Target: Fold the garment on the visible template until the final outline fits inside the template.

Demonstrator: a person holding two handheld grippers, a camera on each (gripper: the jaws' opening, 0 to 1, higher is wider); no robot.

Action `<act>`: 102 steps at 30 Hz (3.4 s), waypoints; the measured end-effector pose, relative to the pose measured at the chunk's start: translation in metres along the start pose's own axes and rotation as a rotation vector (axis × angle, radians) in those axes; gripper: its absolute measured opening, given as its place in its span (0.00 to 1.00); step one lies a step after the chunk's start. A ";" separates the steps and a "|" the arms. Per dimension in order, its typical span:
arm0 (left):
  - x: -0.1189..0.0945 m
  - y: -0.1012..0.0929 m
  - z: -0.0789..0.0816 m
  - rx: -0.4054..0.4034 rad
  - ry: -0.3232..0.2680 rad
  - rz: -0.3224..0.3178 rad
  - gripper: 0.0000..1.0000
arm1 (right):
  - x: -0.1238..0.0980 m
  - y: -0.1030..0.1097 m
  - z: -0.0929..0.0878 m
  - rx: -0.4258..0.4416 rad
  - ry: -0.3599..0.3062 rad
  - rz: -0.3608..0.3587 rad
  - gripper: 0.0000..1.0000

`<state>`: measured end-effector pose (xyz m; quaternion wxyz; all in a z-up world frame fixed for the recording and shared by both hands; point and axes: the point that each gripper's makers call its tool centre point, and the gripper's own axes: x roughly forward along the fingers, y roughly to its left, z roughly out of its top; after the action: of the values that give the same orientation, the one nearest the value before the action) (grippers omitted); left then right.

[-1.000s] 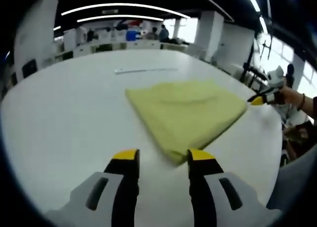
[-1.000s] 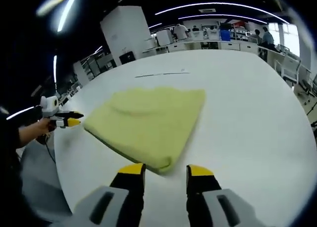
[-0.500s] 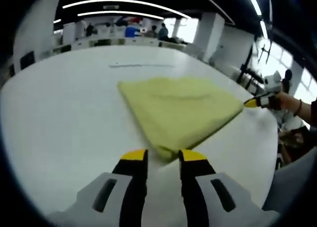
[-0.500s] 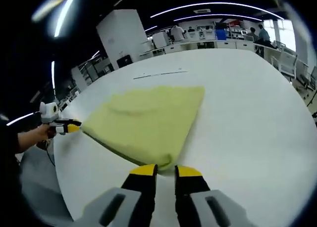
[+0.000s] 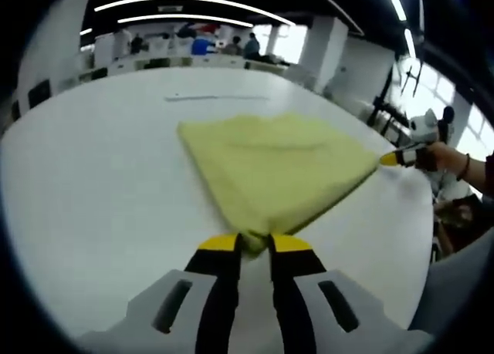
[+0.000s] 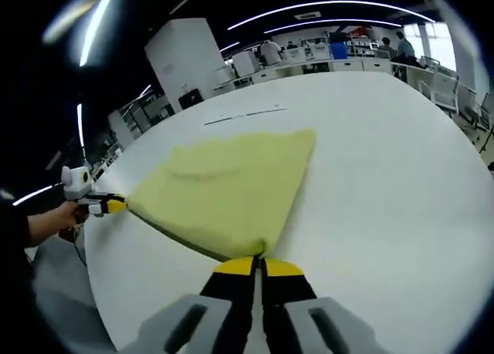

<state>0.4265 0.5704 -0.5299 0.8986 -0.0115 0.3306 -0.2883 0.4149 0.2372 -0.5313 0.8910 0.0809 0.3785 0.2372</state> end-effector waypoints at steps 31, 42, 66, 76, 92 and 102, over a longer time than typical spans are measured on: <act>-0.009 0.007 -0.003 0.053 0.038 0.024 0.00 | -0.018 -0.007 0.009 -0.128 -0.008 -0.030 0.00; -0.016 0.004 -0.009 0.055 0.044 0.025 0.00 | -0.020 -0.004 -0.006 -0.175 0.053 -0.035 0.00; -0.036 -0.007 -0.030 0.039 0.088 0.024 0.00 | -0.033 0.009 -0.026 -0.147 0.077 -0.028 0.00; -0.041 -0.009 -0.036 0.032 0.098 0.029 0.00 | -0.038 0.013 -0.033 -0.140 0.088 -0.021 0.00; -0.047 -0.011 -0.042 0.014 0.105 0.034 0.00 | -0.042 0.016 -0.040 -0.127 0.094 -0.021 0.00; -0.047 -0.010 -0.043 -0.035 0.128 0.045 0.00 | -0.039 0.013 -0.038 -0.103 0.098 -0.030 0.00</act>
<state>0.3667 0.5939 -0.5342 0.8814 -0.0013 0.3928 -0.2624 0.3593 0.2285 -0.5292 0.8778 0.0175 0.4101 0.2469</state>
